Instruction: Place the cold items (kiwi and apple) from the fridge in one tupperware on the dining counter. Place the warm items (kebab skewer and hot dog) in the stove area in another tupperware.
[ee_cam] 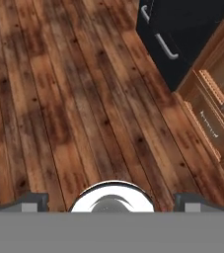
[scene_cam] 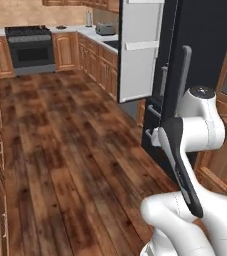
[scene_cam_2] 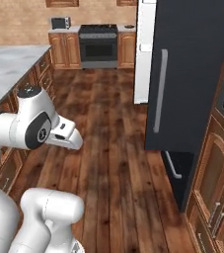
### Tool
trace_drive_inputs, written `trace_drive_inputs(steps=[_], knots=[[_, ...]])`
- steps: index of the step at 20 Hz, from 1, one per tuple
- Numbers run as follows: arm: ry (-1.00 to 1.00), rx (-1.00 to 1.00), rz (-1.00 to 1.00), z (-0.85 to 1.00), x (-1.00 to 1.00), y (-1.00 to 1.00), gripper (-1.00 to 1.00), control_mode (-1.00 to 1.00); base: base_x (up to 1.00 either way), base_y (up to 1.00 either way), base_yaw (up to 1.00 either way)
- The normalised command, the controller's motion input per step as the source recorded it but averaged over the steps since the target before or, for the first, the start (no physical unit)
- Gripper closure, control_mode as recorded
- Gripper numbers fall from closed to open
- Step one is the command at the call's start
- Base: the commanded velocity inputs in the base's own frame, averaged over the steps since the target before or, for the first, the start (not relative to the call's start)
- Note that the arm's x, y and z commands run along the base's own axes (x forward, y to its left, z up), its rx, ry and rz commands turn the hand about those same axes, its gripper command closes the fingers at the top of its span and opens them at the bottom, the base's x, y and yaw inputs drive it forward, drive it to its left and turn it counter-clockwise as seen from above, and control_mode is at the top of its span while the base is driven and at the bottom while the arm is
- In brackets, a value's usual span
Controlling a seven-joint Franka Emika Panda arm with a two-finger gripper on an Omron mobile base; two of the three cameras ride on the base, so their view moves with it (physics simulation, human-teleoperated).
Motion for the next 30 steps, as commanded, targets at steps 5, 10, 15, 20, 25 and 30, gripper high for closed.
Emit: trace_drive_inputs(steps=[5, 10, 15, 20, 25, 30], knots=[[0.00, 0.00, 0.00, 0.00, 0.00, 0.00, -1.00, 1.00, 1.00, -0.08, -0.01], [0.00, 0.00, 0.00, 0.00, 0.00, 0.00, -1.00, 1.00, 1.00, 0.00, -0.29], [0.00, 0.00, 0.00, 0.00, 0.00, 0.00, -1.00, 1.00, 1.00, 0.03, -0.70], [0.00, 0.00, 0.00, 0.00, 0.00, 0.00, -1.00, 1.00, 0.89, 0.43, -0.79], [0.00, 0.00, 0.00, 0.00, 0.00, 0.00, -1.00, 1.00, 0.73, 0.52, -0.82], [0.00, 0.00, 0.00, 0.00, 0.00, 0.00, -1.00, 1.00, 0.67, 0.61, -0.73]])
